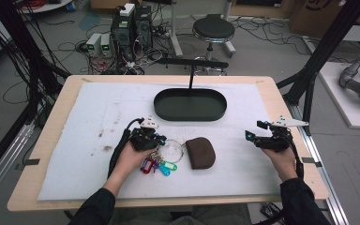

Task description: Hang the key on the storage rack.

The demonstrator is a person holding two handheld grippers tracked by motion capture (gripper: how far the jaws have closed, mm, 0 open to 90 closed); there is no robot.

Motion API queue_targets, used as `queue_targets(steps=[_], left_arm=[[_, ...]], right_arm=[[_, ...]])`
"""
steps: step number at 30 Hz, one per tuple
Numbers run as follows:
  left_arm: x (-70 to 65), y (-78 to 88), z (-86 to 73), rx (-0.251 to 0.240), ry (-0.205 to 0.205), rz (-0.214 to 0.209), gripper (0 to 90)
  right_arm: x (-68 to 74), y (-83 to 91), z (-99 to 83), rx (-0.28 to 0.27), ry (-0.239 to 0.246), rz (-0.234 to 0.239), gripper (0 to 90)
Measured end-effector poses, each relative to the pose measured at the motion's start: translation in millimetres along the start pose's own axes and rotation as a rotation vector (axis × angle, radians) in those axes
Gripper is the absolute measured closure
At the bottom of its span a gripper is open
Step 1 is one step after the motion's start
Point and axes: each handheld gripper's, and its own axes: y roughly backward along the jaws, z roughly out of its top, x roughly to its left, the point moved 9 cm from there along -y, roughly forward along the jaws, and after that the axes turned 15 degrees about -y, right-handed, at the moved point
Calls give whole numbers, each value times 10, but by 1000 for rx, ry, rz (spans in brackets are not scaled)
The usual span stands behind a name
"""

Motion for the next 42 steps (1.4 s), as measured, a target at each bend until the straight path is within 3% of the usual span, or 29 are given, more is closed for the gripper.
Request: queue_targets(steps=[11,23,31,42], left_arm=[[-67,204,185,-84,-76,-7,861],[-208,418,247,-138,-150,-30,861],[-276,485,261,-156,-171,-50,860],[-340,508,269,-187,-168,-106,849]], right_arm=[[2,4,3,-2,1,-1,241],[9,3,5,-4,6,0,241],[9,8,7,-5,6,0,241],[14,5,4,-3,3,4,241]])
